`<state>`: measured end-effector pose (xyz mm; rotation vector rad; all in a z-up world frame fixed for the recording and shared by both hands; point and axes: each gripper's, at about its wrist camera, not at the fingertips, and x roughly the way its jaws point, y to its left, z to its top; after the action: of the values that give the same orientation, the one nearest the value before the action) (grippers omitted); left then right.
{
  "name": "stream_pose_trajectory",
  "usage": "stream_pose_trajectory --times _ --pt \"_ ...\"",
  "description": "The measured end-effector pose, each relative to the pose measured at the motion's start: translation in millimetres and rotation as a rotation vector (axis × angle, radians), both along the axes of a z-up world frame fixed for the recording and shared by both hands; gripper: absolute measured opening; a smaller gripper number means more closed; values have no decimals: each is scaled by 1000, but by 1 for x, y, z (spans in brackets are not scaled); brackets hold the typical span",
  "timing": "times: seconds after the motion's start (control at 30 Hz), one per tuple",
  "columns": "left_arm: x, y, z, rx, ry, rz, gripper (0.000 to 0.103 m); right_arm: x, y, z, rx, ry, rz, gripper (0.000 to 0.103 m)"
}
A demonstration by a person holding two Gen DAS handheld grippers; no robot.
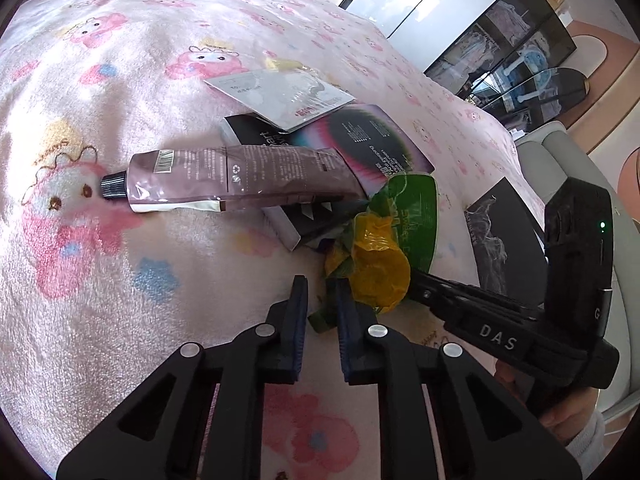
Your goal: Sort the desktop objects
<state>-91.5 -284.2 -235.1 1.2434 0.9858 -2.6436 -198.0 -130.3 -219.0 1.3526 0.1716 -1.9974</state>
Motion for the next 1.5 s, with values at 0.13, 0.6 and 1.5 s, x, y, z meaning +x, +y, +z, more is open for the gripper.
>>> stream_pose_trajectory --times 0.13,0.6,1.5 --pt "1 0 1 19 13 -8 11 9 -4 8 -15 33 20 1" --pt "13 1 22 16 49 28 5 44 16 55 7 142 29 0" --pt "-5 1 -6 38 -3 -18 32 -17 27 4 59 59 -77 54"
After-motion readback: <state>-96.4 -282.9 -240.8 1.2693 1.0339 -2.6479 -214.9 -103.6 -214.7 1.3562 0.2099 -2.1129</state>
